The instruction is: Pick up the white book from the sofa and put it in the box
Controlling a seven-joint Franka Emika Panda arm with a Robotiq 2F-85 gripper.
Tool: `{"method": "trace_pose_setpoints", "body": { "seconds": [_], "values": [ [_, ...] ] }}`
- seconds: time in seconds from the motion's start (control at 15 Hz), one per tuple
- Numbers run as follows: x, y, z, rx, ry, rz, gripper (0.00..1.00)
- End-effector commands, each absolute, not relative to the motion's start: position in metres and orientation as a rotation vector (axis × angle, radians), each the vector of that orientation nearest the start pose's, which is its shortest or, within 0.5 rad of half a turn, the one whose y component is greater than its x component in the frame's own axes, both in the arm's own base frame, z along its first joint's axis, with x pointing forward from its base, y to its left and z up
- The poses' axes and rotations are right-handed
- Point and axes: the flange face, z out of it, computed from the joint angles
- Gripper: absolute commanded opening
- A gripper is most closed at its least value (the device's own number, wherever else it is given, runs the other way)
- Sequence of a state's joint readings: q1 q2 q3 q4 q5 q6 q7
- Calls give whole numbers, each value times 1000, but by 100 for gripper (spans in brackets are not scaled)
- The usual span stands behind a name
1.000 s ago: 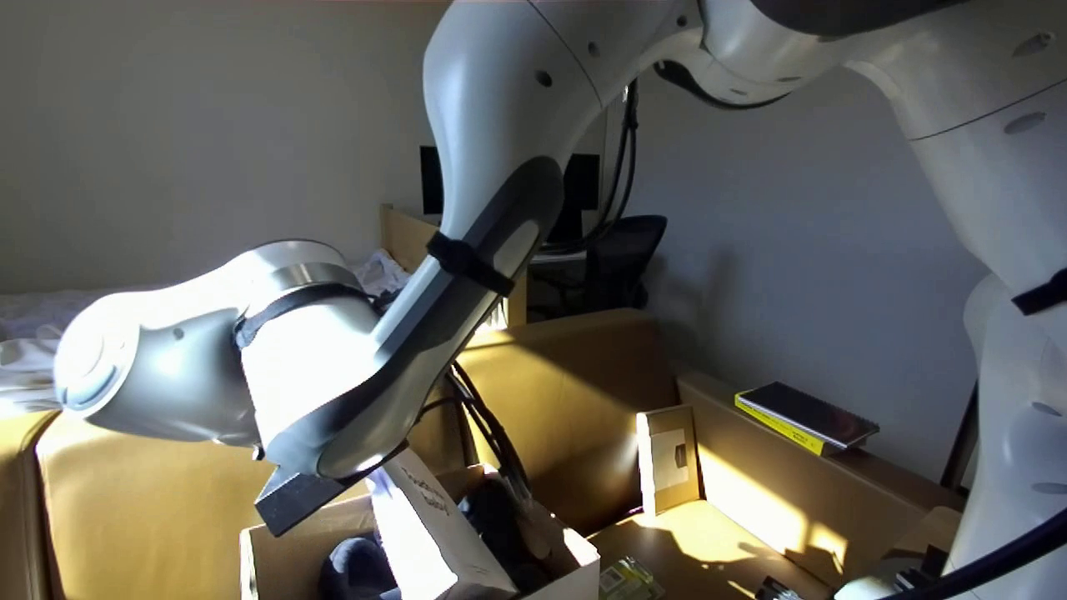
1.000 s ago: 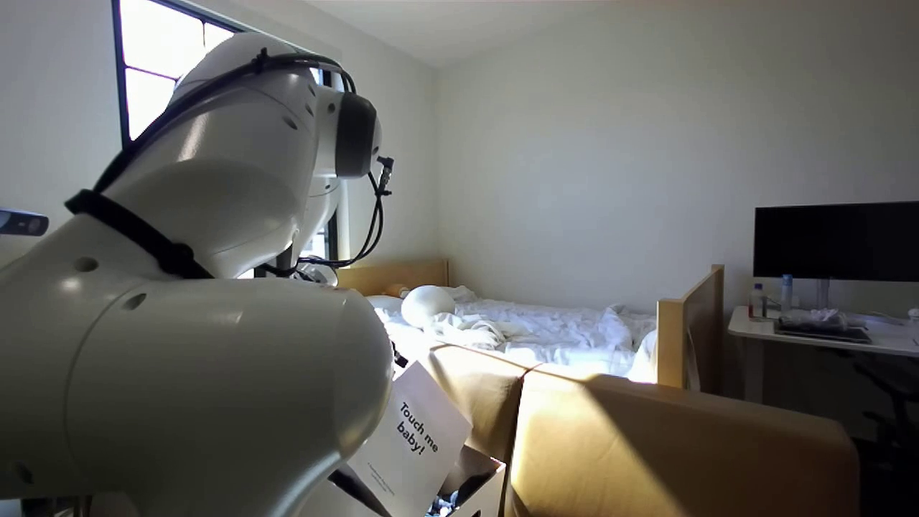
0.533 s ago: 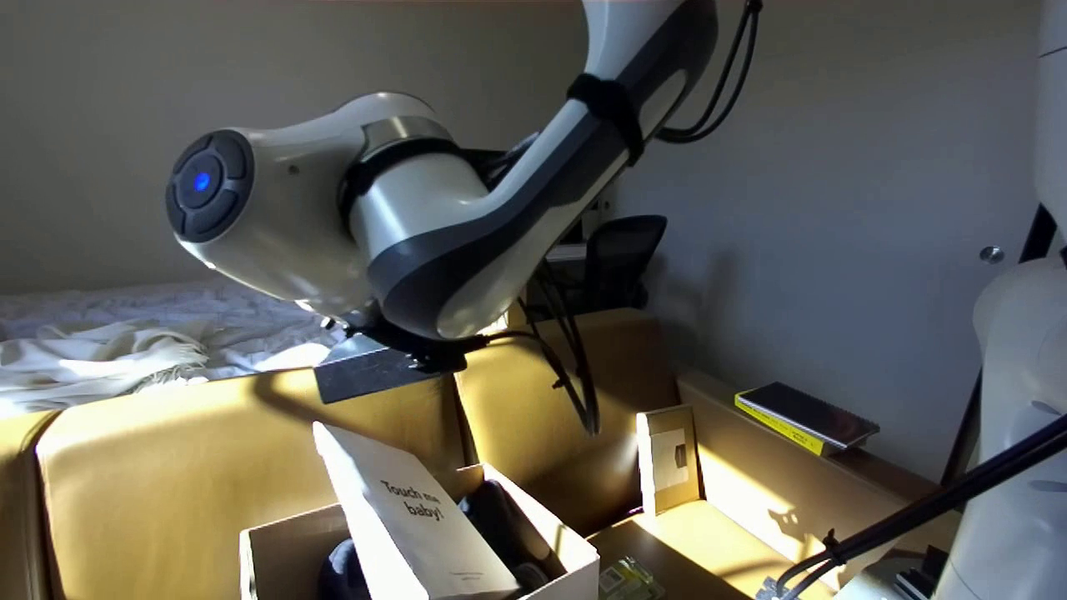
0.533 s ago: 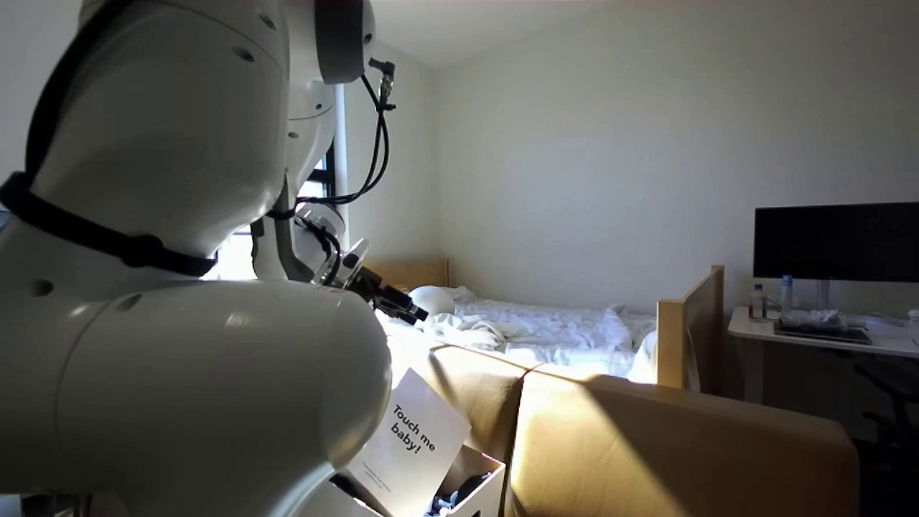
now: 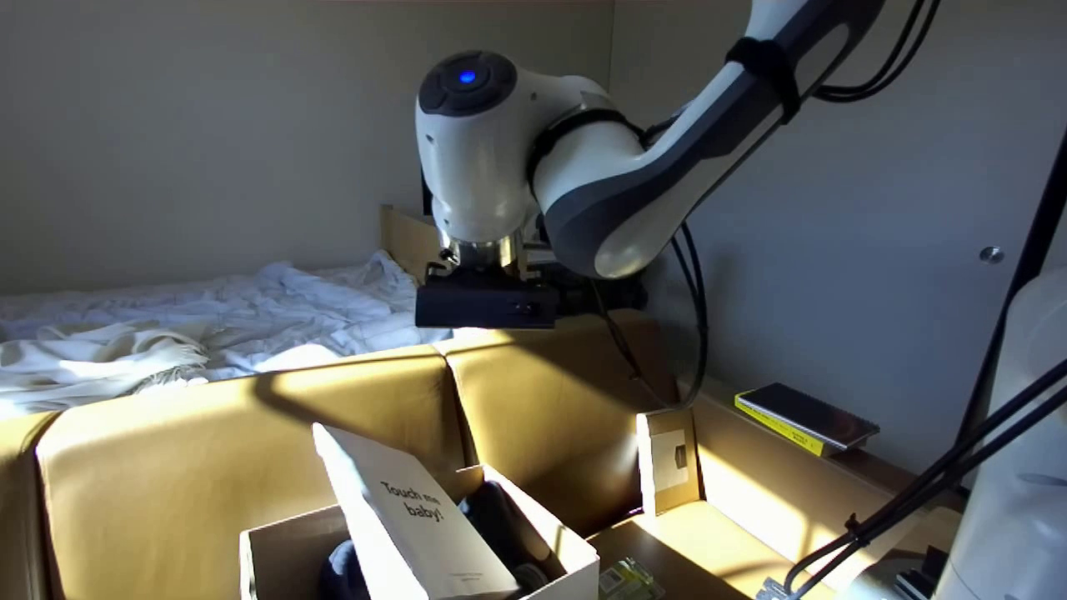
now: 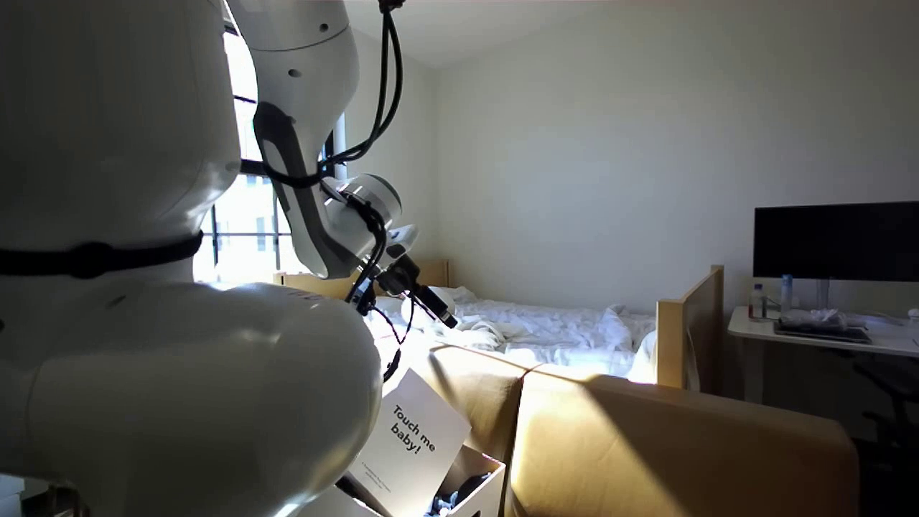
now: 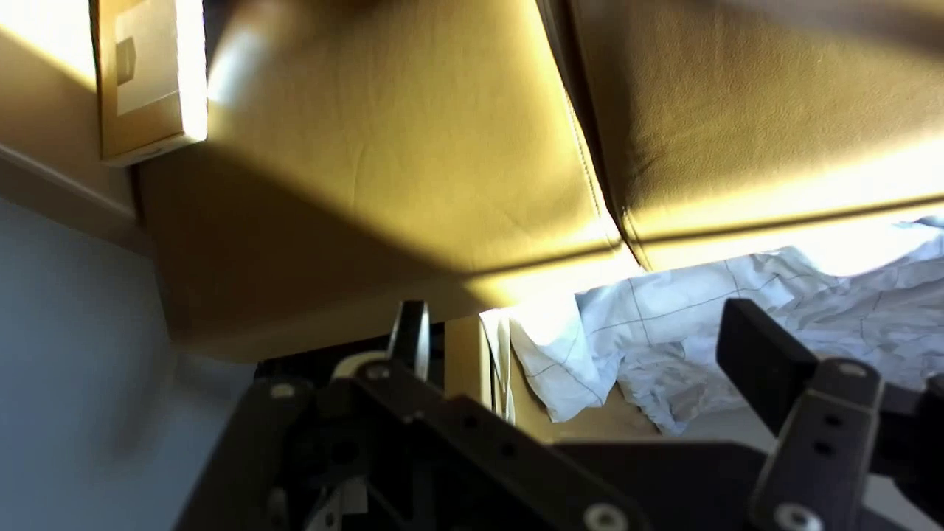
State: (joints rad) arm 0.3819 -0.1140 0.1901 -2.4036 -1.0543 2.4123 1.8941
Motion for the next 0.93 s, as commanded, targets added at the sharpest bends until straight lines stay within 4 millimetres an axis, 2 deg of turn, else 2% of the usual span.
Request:
{"method": "trace_pose_setpoints", "body": {
  "seconds": [0.0,0.13,0.47,0.67,0.73,0.8,0.87],
  "values": [
    [415,194,359,-2974,618,-1011,100],
    [422,144,331,-3027,482,-918,100],
    [419,9,266,-3232,221,-699,100],
    [423,-59,237,-3294,33,-603,100],
    [419,-33,254,-3284,177,-644,100],
    [418,-48,248,-3292,185,-621,100],
    [419,-50,247,-3294,191,-618,100]
  ]
}}
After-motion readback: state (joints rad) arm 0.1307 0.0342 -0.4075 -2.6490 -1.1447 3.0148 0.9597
